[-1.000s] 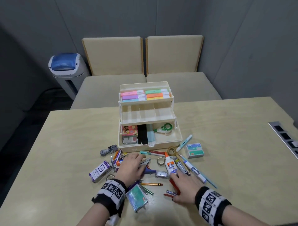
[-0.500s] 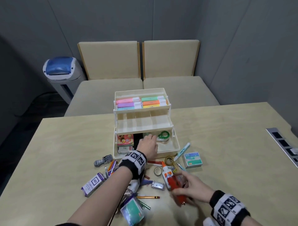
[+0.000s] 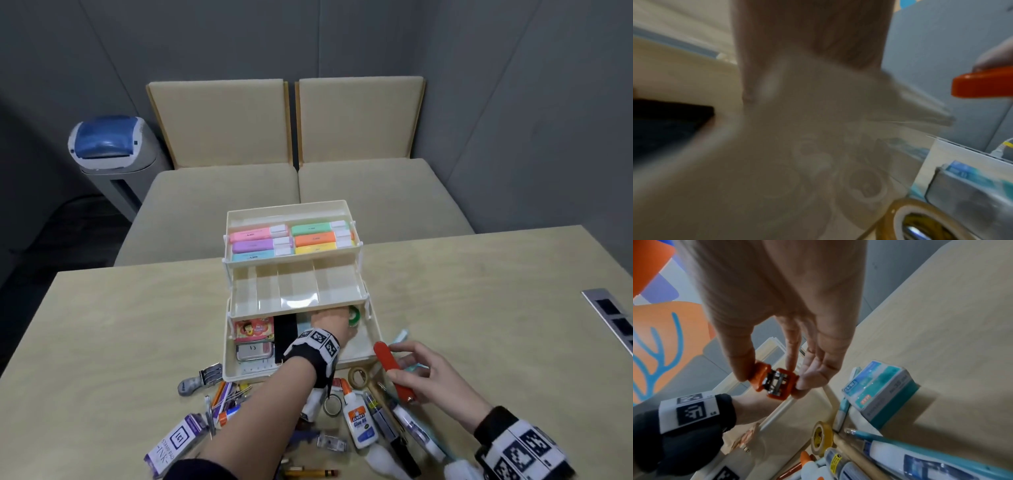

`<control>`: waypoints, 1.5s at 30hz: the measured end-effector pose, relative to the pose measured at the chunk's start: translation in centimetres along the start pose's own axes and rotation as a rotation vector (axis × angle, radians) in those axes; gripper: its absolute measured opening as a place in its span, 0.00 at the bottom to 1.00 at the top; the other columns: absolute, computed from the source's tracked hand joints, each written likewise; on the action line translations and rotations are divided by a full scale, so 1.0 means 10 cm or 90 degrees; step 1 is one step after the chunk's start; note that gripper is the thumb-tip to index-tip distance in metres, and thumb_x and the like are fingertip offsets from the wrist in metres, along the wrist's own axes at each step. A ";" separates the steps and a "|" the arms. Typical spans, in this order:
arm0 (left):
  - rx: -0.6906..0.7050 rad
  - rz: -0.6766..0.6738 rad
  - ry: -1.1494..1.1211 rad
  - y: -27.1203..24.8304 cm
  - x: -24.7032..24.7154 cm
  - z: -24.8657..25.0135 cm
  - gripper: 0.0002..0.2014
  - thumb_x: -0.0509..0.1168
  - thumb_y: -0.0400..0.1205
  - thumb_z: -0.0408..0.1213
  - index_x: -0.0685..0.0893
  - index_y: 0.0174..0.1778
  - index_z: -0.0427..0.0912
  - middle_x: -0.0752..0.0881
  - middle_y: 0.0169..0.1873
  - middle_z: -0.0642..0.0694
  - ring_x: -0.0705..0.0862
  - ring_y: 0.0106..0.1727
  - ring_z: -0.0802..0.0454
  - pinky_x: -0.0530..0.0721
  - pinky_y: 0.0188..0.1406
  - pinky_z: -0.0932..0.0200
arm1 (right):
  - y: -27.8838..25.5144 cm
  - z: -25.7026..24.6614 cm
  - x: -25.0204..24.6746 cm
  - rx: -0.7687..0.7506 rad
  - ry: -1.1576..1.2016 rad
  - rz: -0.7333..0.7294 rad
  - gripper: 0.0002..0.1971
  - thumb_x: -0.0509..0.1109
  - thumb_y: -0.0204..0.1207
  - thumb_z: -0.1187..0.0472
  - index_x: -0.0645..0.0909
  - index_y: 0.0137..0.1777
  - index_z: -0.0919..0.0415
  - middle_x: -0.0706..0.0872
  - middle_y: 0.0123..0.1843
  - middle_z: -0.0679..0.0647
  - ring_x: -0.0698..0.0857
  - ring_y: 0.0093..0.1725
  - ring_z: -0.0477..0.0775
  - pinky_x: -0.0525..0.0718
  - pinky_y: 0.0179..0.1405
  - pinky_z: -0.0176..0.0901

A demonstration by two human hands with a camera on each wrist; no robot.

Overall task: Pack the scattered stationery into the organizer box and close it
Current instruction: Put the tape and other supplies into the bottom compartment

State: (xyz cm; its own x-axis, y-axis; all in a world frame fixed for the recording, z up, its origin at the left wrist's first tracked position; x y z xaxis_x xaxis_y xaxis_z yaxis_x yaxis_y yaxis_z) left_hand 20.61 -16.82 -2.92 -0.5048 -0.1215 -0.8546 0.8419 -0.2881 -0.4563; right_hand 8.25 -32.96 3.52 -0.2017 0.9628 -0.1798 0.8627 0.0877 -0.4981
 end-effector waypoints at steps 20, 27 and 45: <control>0.042 -0.059 0.043 -0.23 -0.05 -0.30 0.31 0.73 0.72 0.51 0.74 0.71 0.47 0.77 0.69 0.44 0.73 0.71 0.42 0.62 0.74 0.38 | 0.69 -0.39 0.42 -0.135 -0.546 0.118 0.11 0.66 0.80 0.50 0.75 0.58 0.52 0.79 0.56 0.50 0.82 0.53 0.51 0.83 0.58 0.48; 0.015 0.053 0.014 -0.47 -0.06 -0.47 0.36 0.63 0.78 0.60 0.64 0.78 0.45 0.71 0.75 0.41 0.67 0.77 0.42 0.55 0.80 0.37 | 0.66 -0.34 0.53 -0.173 -0.674 0.141 0.14 0.65 0.80 0.51 0.73 0.63 0.55 0.77 0.58 0.53 0.83 0.49 0.53 0.85 0.51 0.48; -0.093 0.079 -0.046 -0.58 0.14 -0.42 0.22 0.49 0.86 0.52 0.79 0.61 0.41 0.82 0.61 0.39 0.77 0.63 0.41 0.69 0.64 0.42 | 1.03 -0.48 0.86 -0.100 -0.993 0.126 0.11 0.53 0.84 0.67 0.72 0.62 0.62 0.84 0.56 0.58 0.86 0.52 0.57 0.77 0.40 0.45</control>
State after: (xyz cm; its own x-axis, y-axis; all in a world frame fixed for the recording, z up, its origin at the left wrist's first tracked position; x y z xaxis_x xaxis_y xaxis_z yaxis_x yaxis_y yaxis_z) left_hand 15.83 -11.36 -2.55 -0.4039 -0.2170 -0.8887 0.9143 -0.1264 -0.3847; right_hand 17.61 -22.55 0.94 -0.2577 -0.2290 -0.9387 0.9499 0.1179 -0.2895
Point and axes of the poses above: each hand's wrist, its own y-axis towards the middle knuckle, its own x-axis out of the palm, z = x × y, the point moved 2 cm from there along y, towards the middle knuckle
